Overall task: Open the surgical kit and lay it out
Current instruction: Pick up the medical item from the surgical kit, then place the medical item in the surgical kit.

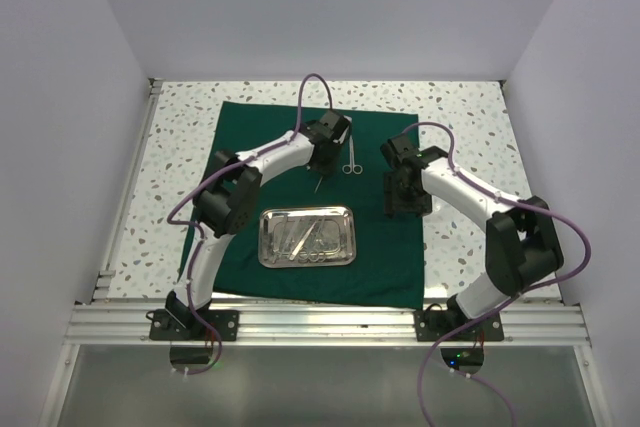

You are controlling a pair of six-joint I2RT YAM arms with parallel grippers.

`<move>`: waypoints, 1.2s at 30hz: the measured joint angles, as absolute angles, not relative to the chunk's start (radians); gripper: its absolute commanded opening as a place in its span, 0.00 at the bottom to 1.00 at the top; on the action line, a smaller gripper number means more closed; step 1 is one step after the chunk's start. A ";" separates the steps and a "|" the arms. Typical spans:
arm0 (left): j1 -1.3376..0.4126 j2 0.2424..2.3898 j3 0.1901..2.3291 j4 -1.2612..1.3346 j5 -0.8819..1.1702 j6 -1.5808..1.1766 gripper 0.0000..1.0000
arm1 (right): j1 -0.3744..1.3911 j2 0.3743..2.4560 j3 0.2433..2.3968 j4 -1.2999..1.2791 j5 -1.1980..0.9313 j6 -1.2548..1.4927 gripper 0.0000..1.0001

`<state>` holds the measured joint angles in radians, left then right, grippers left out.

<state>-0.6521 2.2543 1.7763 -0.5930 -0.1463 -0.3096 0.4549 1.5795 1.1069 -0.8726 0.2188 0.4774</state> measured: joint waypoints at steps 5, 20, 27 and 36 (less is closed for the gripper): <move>-0.650 2.259 1.829 -0.643 -0.159 -0.294 0.00 | 0.455 1.587 1.107 -0.869 0.218 0.477 0.65; -0.509 2.334 2.027 -0.649 -0.223 -0.290 0.41 | 0.455 1.615 1.129 -0.867 0.219 0.475 0.65; -0.498 2.360 2.034 -0.663 -0.222 -0.291 0.50 | 0.455 1.615 1.129 -0.867 0.218 0.470 0.64; -0.514 2.114 1.757 -0.669 -0.193 -0.295 0.45 | 0.455 1.615 1.129 -0.860 0.218 0.470 0.64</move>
